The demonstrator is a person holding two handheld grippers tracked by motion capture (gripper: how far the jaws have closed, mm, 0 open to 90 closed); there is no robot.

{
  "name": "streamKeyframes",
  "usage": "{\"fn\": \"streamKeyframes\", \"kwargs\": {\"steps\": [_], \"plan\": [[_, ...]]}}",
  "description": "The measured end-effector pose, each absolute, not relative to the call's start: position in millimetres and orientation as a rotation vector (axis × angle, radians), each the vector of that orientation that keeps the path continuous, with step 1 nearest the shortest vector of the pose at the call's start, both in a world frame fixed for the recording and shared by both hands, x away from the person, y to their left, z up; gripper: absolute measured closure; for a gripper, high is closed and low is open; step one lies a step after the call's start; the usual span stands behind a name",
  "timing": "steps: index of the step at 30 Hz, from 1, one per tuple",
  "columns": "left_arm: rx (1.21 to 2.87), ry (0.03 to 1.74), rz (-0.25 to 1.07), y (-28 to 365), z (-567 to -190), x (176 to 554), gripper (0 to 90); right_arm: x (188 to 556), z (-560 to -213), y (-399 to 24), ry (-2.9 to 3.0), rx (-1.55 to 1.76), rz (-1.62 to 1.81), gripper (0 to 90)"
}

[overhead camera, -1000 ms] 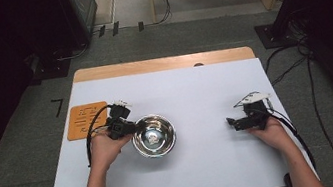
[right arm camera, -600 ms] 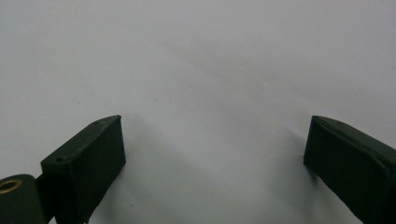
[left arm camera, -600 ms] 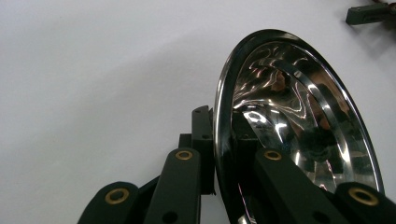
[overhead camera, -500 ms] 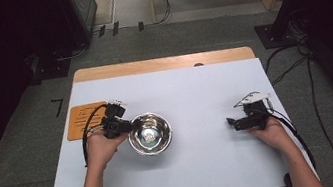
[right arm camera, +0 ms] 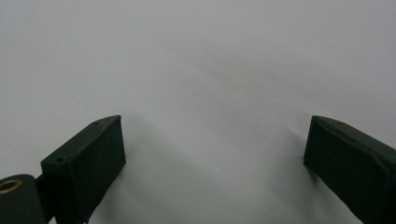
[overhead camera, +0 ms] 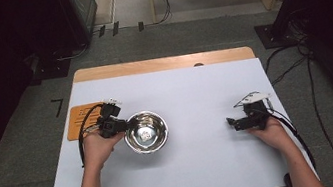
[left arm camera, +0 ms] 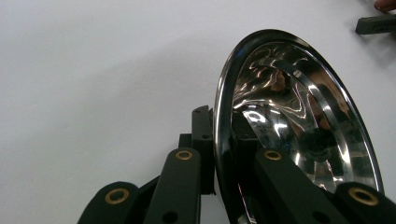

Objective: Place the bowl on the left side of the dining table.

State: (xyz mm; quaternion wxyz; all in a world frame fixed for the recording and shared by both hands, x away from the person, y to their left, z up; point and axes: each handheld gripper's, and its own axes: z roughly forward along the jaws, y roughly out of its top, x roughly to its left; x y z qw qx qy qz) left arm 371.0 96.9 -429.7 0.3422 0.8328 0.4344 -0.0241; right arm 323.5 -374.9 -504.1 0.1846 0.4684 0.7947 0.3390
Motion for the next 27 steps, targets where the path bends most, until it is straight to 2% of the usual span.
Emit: {"fn": "streamKeyframes", "kwargs": {"steps": [27], "plan": [[2.122, 1.189, -0.048, 113.2, -430.7, 378.2, 85.6, 323.5, -504.1, -374.9, 2.242, 1.321, 0.957, 4.8]]}}
